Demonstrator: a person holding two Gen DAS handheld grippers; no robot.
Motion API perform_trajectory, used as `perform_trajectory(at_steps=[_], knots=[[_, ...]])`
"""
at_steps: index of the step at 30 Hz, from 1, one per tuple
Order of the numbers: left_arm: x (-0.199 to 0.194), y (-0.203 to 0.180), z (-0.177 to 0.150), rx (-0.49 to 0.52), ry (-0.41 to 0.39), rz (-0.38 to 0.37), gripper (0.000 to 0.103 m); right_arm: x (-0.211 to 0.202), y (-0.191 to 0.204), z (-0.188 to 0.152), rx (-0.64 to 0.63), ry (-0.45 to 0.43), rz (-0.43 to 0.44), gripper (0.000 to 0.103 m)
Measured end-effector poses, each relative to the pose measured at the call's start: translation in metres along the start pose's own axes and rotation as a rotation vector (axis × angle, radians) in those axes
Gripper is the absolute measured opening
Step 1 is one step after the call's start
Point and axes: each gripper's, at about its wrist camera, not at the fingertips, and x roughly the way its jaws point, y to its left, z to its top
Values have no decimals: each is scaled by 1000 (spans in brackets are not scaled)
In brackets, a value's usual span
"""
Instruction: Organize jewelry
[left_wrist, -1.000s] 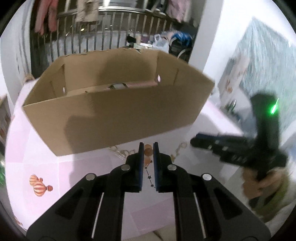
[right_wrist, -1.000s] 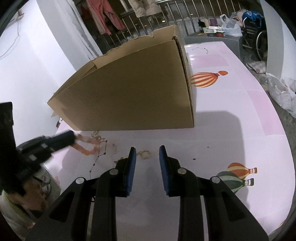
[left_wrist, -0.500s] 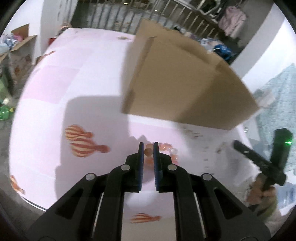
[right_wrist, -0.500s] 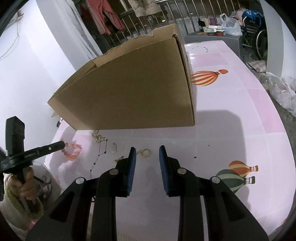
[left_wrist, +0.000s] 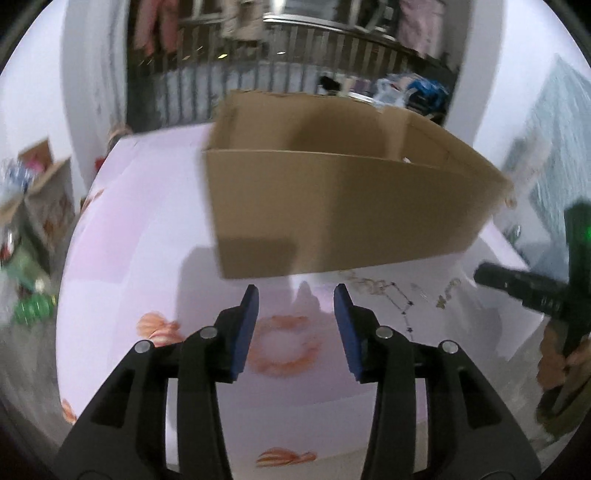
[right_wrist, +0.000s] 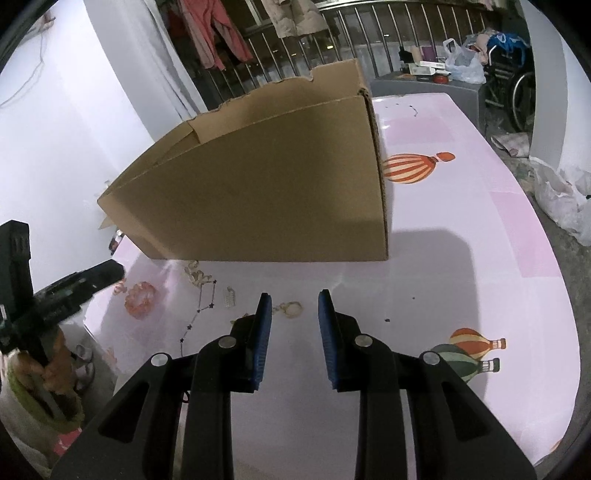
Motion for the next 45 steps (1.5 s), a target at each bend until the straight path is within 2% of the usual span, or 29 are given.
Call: perform_trajectory(at_steps=[6, 11, 20, 38, 45], knots=[[23, -32, 6, 85, 5, -56, 40, 0, 6, 3, -28, -5, 12, 26], [41, -36, 4, 141, 17, -69, 40, 4, 11, 6, -62, -4, 20, 26], [67, -38, 5, 154, 66, -90, 39, 9, 11, 11, -53, 6, 28, 26], [66, -51, -4, 242, 39, -64, 38, 22, 14, 14, -56, 28, 32, 26], [65, -50, -1, 239, 79, -123, 36, 24, 13, 14, -44, 34, 36, 26]])
